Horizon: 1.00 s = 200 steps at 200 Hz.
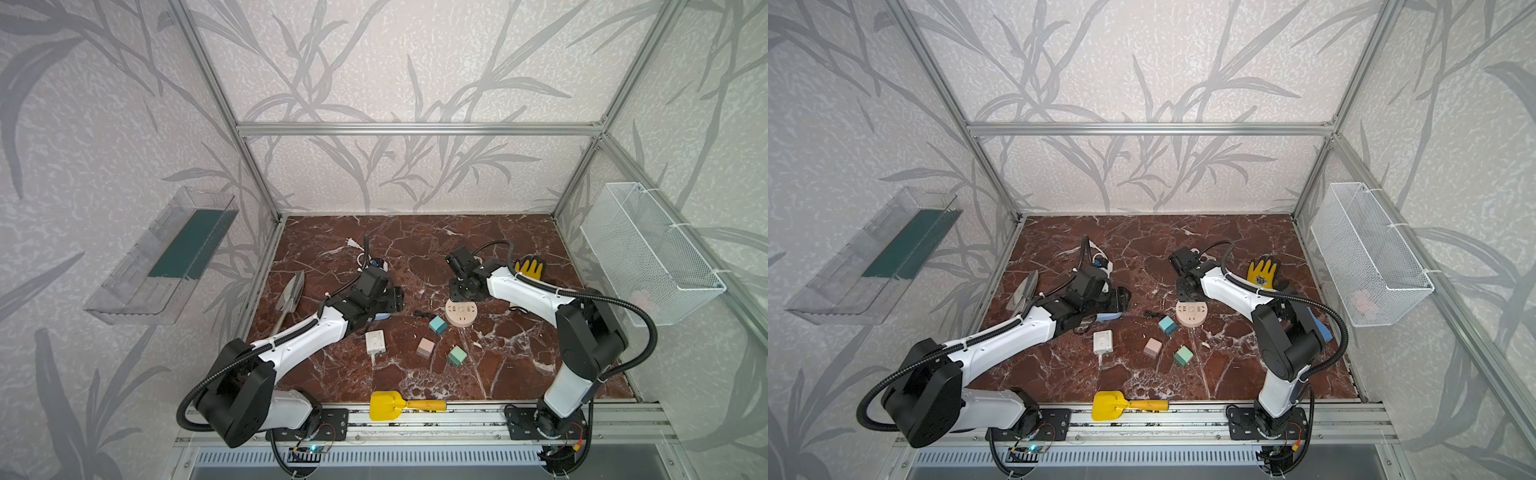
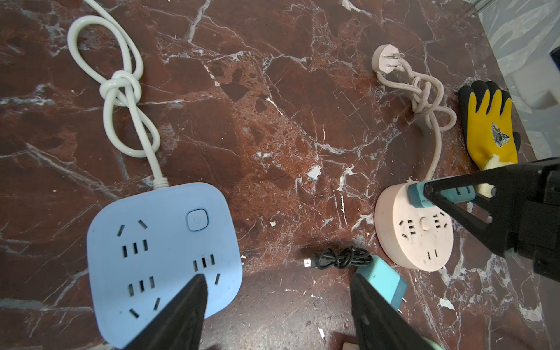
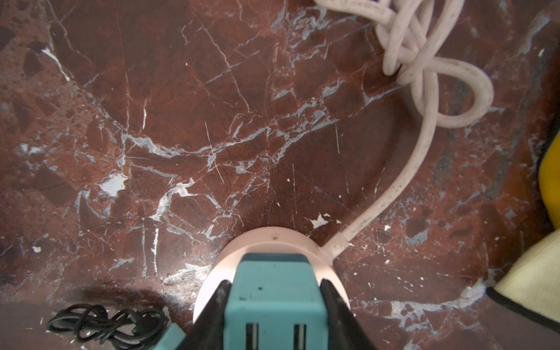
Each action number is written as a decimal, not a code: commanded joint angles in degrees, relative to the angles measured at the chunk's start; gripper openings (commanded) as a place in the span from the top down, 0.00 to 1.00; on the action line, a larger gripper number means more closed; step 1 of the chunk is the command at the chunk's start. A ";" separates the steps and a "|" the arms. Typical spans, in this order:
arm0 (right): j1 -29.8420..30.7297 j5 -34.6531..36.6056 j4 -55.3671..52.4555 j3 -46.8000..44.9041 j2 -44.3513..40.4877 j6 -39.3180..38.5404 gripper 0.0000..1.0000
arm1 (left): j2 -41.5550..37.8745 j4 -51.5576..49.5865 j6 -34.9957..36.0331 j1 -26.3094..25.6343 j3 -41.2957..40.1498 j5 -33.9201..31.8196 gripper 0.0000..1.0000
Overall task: Insert plugs into power strip
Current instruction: Insert the plug into the socket.
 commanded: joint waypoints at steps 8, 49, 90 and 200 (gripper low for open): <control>0.52 -3.86 -2.88 -5.38 5.25 1.83 1.00 | 1.02 1.02 0.63 0.37 -0.74 0.28 0.25; 0.78 -4.59 -1.96 -9.27 4.80 2.59 1.00 | 0.89 1.04 0.52 0.38 -0.93 0.56 0.26; 0.78 -4.74 -1.20 -11.50 5.24 2.44 1.00 | 0.99 1.32 0.45 0.37 -1.40 0.58 0.25; 0.85 -4.37 -6.82 -5.67 2.83 0.95 1.00 | 0.55 -1.19 1.19 0.30 -0.13 -1.86 0.01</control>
